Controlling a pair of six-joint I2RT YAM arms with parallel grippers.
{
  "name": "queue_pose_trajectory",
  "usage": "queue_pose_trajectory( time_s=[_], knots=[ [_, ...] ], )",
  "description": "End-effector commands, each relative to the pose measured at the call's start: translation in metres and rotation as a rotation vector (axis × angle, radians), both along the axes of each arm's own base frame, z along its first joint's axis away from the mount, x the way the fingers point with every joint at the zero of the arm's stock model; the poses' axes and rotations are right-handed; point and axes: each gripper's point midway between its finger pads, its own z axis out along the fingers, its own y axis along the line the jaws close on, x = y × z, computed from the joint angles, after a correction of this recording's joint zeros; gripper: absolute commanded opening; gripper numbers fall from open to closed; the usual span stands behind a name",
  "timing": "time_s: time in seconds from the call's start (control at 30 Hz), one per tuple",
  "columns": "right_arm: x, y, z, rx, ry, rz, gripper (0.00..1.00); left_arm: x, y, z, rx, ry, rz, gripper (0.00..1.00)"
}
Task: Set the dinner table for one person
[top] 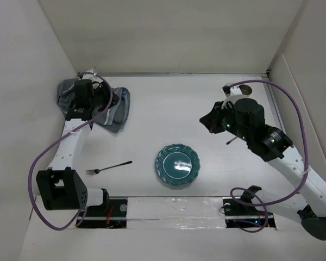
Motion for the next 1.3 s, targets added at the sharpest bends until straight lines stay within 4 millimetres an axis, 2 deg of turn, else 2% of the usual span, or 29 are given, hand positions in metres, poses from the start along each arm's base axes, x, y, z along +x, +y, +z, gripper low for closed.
queue_pose_trajectory(
  time_s=[0.0, 0.07, 0.1, 0.13, 0.17, 0.2, 0.23, 0.27, 0.3, 0.33, 0.37, 0.47, 0.5, 0.53, 0.6, 0.63, 0.67, 0.73, 0.77, 0.83, 0.87, 1.07, 1.2, 1.27],
  knots=[
    [-0.006, -0.004, 0.008, 0.030, -0.021, 0.006, 0.00, -0.010, -0.003, 0.042, -0.012, -0.136, -0.016, 0.43],
    [-0.005, -0.003, 0.005, 0.023, -0.015, 0.005, 0.01, -0.013, -0.003, 0.047, -0.008, -0.144, -0.018, 0.45],
    [-0.004, -0.002, 0.003, 0.019, -0.011, 0.007, 0.08, -0.014, -0.001, 0.045, -0.003, -0.132, -0.012, 0.45],
    [-0.003, -0.002, 0.004, 0.017, -0.012, 0.006, 0.20, -0.014, 0.004, 0.043, 0.012, -0.128, 0.013, 0.46],
    [-0.001, -0.004, 0.005, 0.014, -0.012, 0.000, 0.47, -0.014, 0.009, 0.039, 0.031, -0.113, 0.034, 0.45],
    [-0.001, -0.004, 0.005, 0.014, -0.012, 0.000, 0.54, -0.015, 0.009, 0.036, 0.031, -0.103, 0.034, 0.45],
    [0.000, -0.004, 0.007, 0.012, -0.019, 0.000, 0.54, -0.014, 0.014, 0.033, 0.052, -0.097, 0.058, 0.41],
    [-0.001, -0.004, 0.008, 0.012, -0.019, 0.002, 0.32, -0.013, 0.018, 0.029, 0.064, -0.085, 0.072, 0.37],
    [-0.001, -0.004, 0.009, 0.010, -0.021, 0.003, 0.15, -0.013, 0.021, 0.023, 0.079, -0.067, 0.088, 0.27],
    [-0.002, -0.005, 0.010, 0.010, -0.023, 0.003, 0.03, -0.012, 0.028, 0.019, 0.105, -0.055, 0.116, 0.00],
    [-0.003, -0.006, 0.010, 0.010, -0.024, 0.002, 0.00, -0.008, 0.033, 0.012, 0.134, -0.033, 0.124, 0.00],
    [-0.006, -0.009, 0.006, -0.005, -0.015, 0.001, 0.00, 0.003, 0.046, -0.016, 0.214, 0.058, 0.146, 0.00],
    [-0.006, -0.010, 0.004, -0.008, -0.012, 0.001, 0.00, 0.006, 0.047, -0.025, 0.246, 0.088, 0.153, 0.07],
    [-0.007, -0.010, 0.004, -0.004, -0.012, 0.002, 0.01, 0.009, 0.052, -0.029, 0.289, 0.108, 0.182, 0.22],
    [-0.008, -0.010, 0.001, -0.002, -0.009, 0.002, 0.11, 0.022, 0.051, -0.039, 0.333, 0.136, 0.189, 0.36],
    [-0.012, -0.006, 0.000, 0.010, 0.001, 0.030, 0.16, 0.027, 0.050, -0.043, 0.326, 0.142, 0.188, 0.49],
    [-0.013, -0.003, 0.000, 0.018, 0.007, 0.045, 0.30, 0.036, 0.049, -0.048, 0.318, 0.148, 0.191, 0.53],
    [-0.015, 0.000, -0.003, 0.021, 0.022, 0.060, 0.44, 0.045, 0.048, -0.057, 0.317, 0.165, 0.194, 0.61],
    [-0.016, 0.001, -0.005, 0.021, 0.034, 0.066, 0.57, 0.059, 0.049, -0.075, 0.330, 0.209, 0.191, 0.61],
    [-0.017, 0.000, -0.007, 0.019, 0.039, 0.065, 0.59, 0.061, 0.052, -0.084, 0.345, 0.238, 0.198, 0.61],
    [-0.017, -0.001, -0.009, 0.012, 0.045, 0.059, 0.61, 0.070, 0.053, -0.098, 0.357, 0.271, 0.199, 0.61],
    [-0.019, -0.008, -0.012, 0.000, 0.057, 0.032, 0.62, 0.074, 0.063, -0.152, 0.433, 0.402, 0.203, 0.59],
    [-0.019, -0.009, -0.017, -0.001, 0.069, 0.022, 0.62, 0.068, 0.066, -0.175, 0.446, 0.455, 0.213, 0.55],
    [-0.020, -0.005, -0.018, 0.002, 0.075, 0.031, 0.62, 0.067, 0.066, -0.185, 0.447, 0.471, 0.212, 0.46]
  ],
)
